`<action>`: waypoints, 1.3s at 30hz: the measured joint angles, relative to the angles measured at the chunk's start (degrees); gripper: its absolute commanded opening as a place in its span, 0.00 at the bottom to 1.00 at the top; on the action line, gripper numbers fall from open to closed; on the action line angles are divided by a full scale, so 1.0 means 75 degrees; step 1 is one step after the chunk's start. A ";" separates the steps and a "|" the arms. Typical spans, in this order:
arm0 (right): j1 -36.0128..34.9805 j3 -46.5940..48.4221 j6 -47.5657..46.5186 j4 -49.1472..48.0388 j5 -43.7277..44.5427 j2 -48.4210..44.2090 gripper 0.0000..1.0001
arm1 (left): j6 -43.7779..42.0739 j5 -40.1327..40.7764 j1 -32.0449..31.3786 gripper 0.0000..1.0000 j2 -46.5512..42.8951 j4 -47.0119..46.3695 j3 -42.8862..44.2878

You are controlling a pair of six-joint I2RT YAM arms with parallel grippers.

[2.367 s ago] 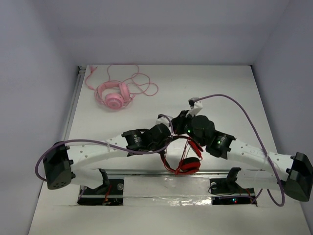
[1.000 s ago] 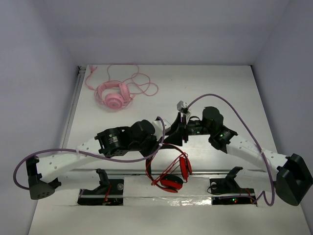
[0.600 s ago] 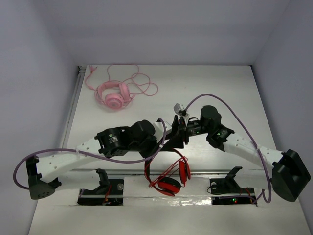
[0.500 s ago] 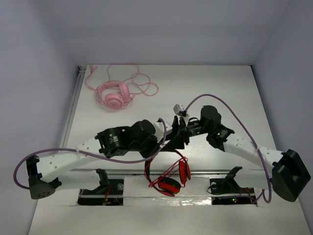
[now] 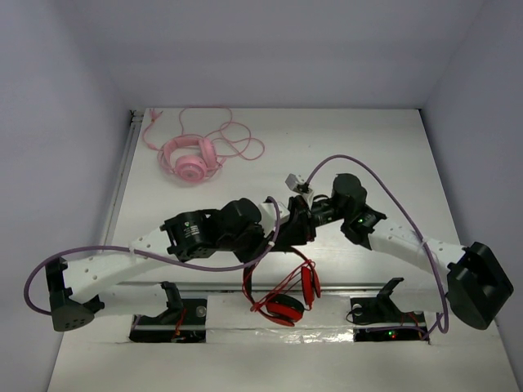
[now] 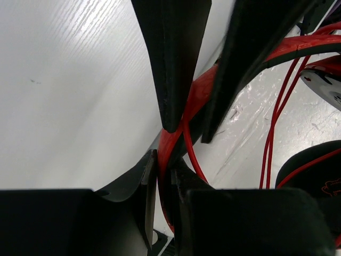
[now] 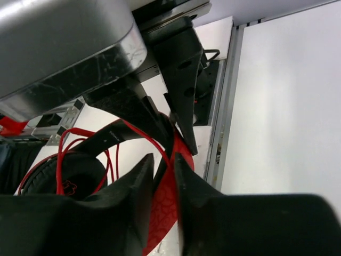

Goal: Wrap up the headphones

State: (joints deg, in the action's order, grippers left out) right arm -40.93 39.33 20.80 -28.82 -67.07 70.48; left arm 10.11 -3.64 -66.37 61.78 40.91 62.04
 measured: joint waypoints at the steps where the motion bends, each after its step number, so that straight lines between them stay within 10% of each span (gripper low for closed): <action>1: 0.0000 0.0000 0.0023 -0.0026 0.0023 0.0000 0.20 | 0.0000 0.0009 -0.0003 0.00 0.0006 0.0003 0.0000; 13: 0.0006 -0.0297 0.0198 -0.0067 0.0734 -0.0839 0.00 | 0.0000 0.0134 -0.0009 0.00 -0.0020 -0.0119 0.0009; 39: -0.0003 -0.1364 0.0463 0.1256 0.4587 -0.4065 0.00 | -0.0154 -0.0052 0.1317 0.00 -0.0810 -0.0475 -0.0254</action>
State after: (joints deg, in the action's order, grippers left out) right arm -40.95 29.10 24.27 -19.40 -32.67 39.99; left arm 8.95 -4.03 -56.49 55.70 37.34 60.14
